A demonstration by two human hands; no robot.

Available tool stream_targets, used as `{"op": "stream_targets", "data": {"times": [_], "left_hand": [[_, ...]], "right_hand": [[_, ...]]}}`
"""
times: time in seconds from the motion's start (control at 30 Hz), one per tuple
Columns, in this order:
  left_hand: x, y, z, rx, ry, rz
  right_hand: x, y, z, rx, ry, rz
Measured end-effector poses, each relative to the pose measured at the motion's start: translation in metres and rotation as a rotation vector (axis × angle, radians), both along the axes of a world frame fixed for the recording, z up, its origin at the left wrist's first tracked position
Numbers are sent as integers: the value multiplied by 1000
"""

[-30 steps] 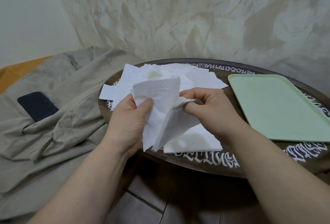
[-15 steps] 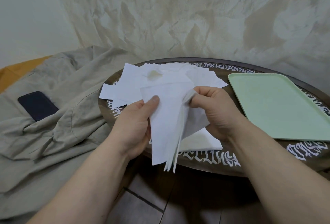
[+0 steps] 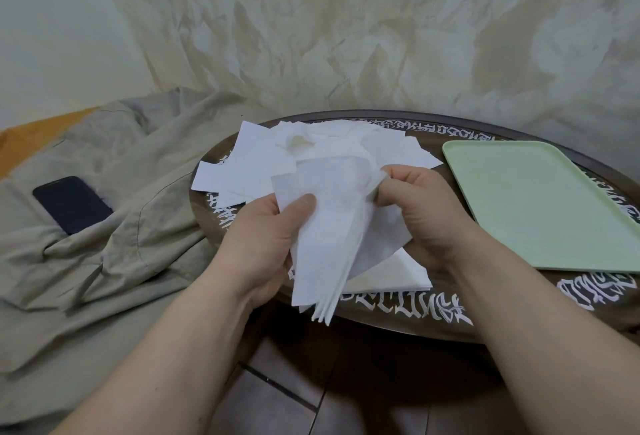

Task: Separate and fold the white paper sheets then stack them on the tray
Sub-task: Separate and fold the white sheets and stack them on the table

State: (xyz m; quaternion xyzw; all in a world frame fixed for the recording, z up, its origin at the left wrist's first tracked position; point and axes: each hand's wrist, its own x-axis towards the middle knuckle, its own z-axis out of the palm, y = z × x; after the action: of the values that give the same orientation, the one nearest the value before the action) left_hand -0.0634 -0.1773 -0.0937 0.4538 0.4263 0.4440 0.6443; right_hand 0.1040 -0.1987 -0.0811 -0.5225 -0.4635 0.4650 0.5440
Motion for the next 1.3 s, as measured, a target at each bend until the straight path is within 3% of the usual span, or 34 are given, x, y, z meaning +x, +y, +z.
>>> {"op": "stream_targets", "data": {"times": [0.2,0.4,0.47,0.57,0.6,0.67,0.77,0.87,1.13,1.3], "left_hand": [[2,-3,1,5,-42,19],[0,-1,3,21,-51,126],[-4,4,3,51,-39,228],[-11,10,3,143,11,370],[-12,11,3,175,43,375],[-7,6,3,220,115,343],[2,-2,0,250,210,237],[2,-1,-1,193,166,188],[2,0,-1,177,45,175],[-4,2,1,324,214,258]], "right_hand": [[-1,0,1,-15,168,8],[0,2,0,-11,14,-161],[11,4,-1,11,-144,-305],[25,3,3,66,-705,-586],[23,1,4,110,-801,-602],[11,-1,2,221,-848,-476],[-14,-7,-6,331,-797,-90],[-19,-10,-6,294,-673,119],[-16,-9,-6,221,-495,173],[-11,-9,-1,249,-504,117]]}}
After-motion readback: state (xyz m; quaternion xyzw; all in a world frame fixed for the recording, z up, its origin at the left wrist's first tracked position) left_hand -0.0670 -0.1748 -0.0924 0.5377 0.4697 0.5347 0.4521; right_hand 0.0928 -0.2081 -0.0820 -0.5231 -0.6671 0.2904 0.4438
